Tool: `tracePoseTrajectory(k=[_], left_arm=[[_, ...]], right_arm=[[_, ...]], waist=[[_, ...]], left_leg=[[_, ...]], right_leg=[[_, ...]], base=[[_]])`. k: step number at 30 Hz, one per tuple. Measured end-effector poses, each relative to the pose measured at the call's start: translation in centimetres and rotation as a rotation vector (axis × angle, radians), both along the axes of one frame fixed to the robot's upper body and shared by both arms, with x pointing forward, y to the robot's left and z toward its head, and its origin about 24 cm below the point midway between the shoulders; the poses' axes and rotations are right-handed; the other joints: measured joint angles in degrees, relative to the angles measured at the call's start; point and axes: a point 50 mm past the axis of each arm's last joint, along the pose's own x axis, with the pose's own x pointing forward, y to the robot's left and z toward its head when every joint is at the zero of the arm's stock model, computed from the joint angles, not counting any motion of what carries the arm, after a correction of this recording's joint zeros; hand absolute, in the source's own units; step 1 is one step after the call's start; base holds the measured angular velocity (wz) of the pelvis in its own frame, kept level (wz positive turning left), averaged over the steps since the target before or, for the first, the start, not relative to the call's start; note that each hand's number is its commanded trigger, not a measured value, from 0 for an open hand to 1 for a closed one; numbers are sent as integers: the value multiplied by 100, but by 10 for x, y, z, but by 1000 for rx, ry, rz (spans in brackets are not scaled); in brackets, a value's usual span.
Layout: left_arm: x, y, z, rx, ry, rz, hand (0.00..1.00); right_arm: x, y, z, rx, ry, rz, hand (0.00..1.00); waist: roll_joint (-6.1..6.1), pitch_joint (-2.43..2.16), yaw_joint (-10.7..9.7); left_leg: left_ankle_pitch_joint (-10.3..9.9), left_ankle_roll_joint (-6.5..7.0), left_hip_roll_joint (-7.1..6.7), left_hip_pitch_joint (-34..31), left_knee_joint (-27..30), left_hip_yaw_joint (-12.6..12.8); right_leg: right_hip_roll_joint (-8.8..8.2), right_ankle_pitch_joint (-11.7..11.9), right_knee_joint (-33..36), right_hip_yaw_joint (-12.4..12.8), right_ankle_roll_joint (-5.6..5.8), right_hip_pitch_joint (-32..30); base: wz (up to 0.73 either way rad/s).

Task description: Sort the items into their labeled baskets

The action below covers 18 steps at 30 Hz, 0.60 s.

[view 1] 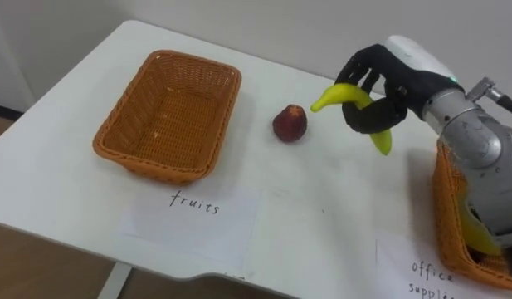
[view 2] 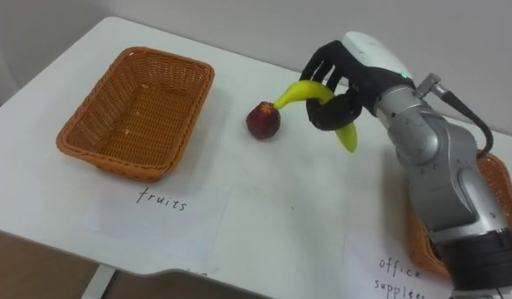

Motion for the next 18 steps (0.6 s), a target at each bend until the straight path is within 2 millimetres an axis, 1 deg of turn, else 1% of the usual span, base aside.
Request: tracePoseTrajectory(k=[3, 5, 7, 11, 18], left_arm=[[5, -1, 1, 1, -18, -15, 0], [6, -1, 2, 4, -24, -18, 0], [7, -1, 2, 5, -30, -22, 0], [1, 0, 2, 1, -23, -27, 0], [-3, 0, 2, 5, -10, -40, 0]], right_arm=[[1, 6, 3, 35, -19, 16, 100], [2, 11, 6, 47, -33, 27, 100], [2, 13, 6, 48, -39, 26, 100], [0, 19, 12, 56, -72, 46, 100], [2, 23, 21, 61, -102, 61, 100]], waist=[[-1, 3, 51], [-9, 3, 138], [-23, 3, 175], [-41, -3, 184], [-34, 7, 187]], left_leg=[[1, 0, -5, 23, -18, -32], [1, 0, -7, 30, -13, -33], [1, 1, -7, 35, -12, -34], [2, 3, -8, 24, -21, -54], [2, 3, -8, 7, -19, -73]], right_leg=[[3, -1, -2, -7, 1, 21], [5, -1, -2, -8, 2, 20], [8, -2, -2, -8, 3, 20], [0, -7, -2, -26, 12, 17], [-6, -13, -2, -32, 20, 17]], base=[[5], [0], [0], [3], [3]])
